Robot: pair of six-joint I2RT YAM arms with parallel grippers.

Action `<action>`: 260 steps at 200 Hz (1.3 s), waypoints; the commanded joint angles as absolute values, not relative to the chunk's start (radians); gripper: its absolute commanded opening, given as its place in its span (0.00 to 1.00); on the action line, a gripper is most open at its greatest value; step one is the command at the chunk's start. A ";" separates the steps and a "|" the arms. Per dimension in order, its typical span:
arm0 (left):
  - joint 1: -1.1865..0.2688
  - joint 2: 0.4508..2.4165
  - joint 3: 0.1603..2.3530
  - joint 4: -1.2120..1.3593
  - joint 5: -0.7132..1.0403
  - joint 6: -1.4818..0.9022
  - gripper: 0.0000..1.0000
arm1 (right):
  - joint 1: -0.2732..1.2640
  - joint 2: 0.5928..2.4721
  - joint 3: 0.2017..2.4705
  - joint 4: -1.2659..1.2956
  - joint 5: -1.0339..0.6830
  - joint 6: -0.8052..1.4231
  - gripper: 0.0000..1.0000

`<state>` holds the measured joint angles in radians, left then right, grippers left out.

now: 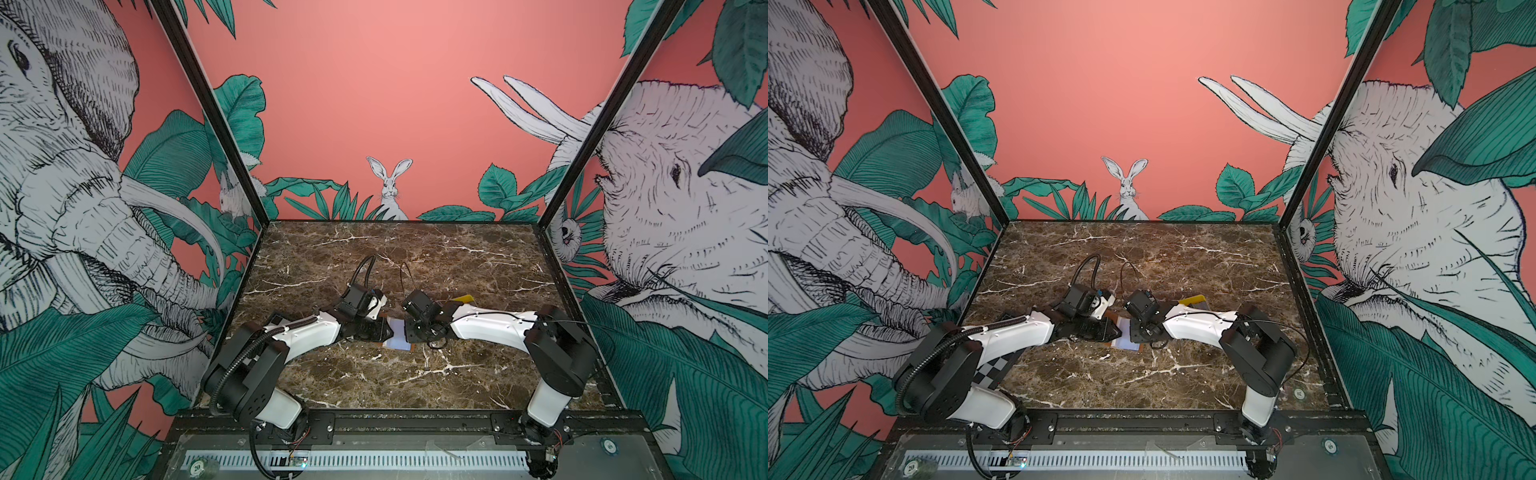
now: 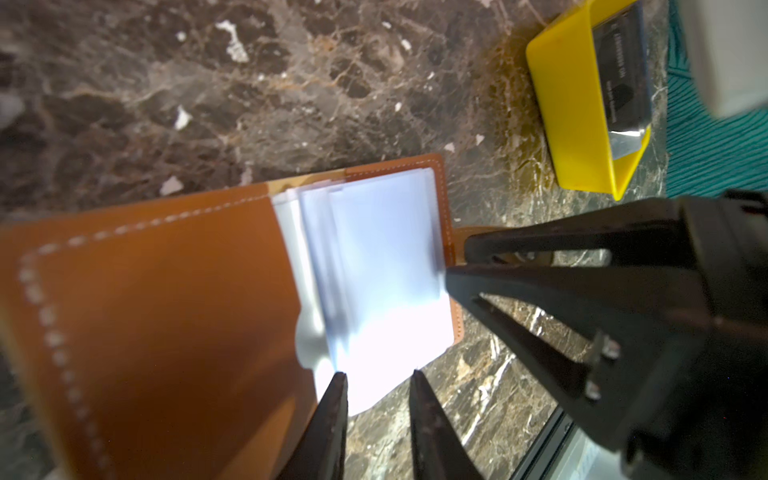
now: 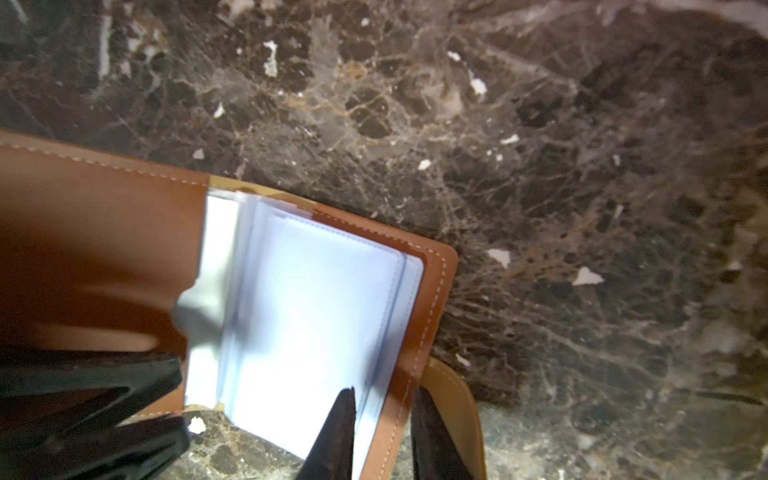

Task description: Put the credit cards into the card holder

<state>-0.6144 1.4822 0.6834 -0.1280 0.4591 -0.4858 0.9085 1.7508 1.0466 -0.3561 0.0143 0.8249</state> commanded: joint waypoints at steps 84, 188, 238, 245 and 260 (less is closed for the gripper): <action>-0.616 1.398 0.437 0.155 0.546 -0.647 0.29 | 0.849 1.821 1.097 -0.383 0.043 0.702 0.22; -0.760 1.221 0.419 0.251 0.413 -0.768 0.32 | 0.841 1.454 0.905 -0.282 0.032 0.595 0.24; -0.775 1.143 0.447 0.271 0.328 -0.765 0.33 | 0.801 1.203 0.791 -0.357 0.120 0.561 0.22; -0.775 1.142 0.461 0.263 0.316 -0.758 0.33 | 0.782 1.171 0.779 -0.368 0.126 0.562 0.23; -0.774 1.154 0.501 0.254 0.291 -0.738 0.33 | 0.735 1.101 0.748 -0.385 0.128 0.561 0.27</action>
